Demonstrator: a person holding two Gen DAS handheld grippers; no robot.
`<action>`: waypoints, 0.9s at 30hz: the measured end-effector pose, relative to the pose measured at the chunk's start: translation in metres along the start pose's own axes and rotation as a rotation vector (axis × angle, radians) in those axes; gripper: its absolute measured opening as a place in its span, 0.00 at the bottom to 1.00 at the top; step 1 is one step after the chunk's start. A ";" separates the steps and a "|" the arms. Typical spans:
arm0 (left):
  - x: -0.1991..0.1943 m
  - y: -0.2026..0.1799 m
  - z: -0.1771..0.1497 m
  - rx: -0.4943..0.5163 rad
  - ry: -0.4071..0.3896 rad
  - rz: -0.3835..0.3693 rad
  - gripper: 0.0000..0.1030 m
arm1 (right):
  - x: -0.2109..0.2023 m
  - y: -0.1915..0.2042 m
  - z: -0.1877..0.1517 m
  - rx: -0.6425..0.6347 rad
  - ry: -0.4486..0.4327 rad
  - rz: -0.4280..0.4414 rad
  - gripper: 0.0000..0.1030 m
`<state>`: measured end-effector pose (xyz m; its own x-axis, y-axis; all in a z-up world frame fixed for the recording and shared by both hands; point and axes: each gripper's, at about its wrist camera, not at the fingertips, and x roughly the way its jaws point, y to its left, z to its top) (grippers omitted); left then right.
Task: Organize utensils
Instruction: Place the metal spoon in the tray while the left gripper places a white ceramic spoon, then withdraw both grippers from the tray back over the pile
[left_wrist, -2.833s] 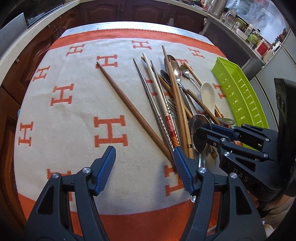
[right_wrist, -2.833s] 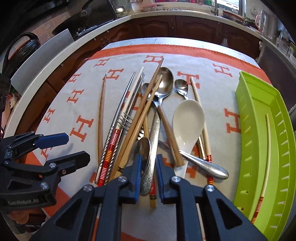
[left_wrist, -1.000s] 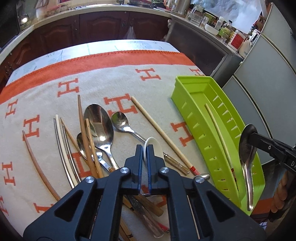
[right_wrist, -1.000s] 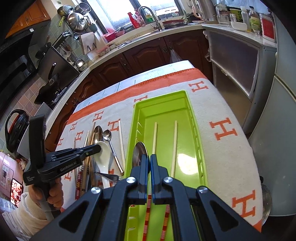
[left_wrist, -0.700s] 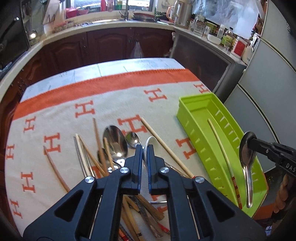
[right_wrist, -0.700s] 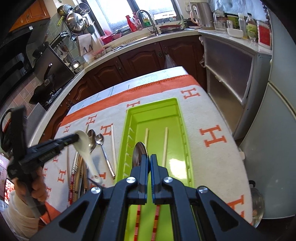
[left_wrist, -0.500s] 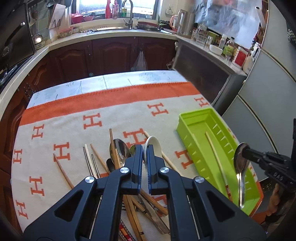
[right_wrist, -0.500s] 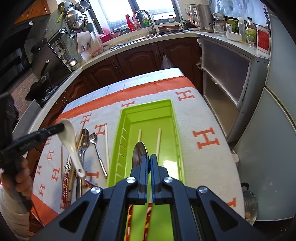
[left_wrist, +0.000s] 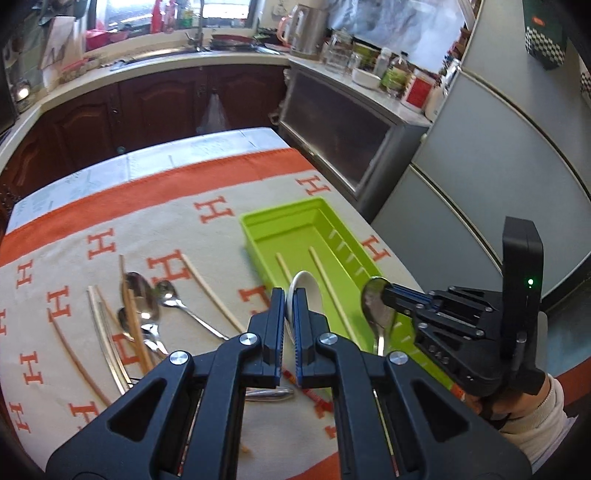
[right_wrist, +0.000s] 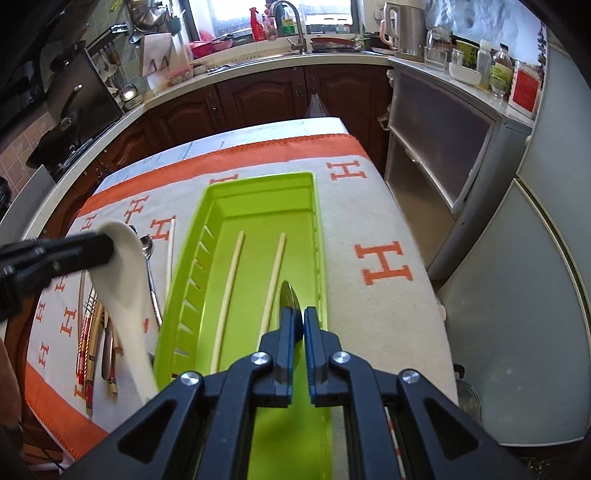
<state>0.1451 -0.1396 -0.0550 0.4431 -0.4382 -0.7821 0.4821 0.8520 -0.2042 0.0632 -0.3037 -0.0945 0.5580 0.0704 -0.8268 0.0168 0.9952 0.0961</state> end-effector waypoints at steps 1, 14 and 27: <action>0.005 -0.005 0.000 0.004 0.012 -0.002 0.02 | -0.001 -0.002 0.000 0.012 -0.003 0.008 0.07; 0.062 -0.035 0.000 0.043 0.102 0.068 0.03 | -0.025 -0.020 -0.004 0.136 -0.075 0.121 0.16; -0.013 -0.024 -0.016 -0.018 -0.001 0.103 0.51 | -0.033 0.003 -0.011 0.115 -0.050 0.166 0.16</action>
<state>0.1160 -0.1499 -0.0491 0.4904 -0.3480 -0.7990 0.4200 0.8977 -0.1331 0.0360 -0.3025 -0.0732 0.6015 0.2269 -0.7660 0.0139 0.9557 0.2940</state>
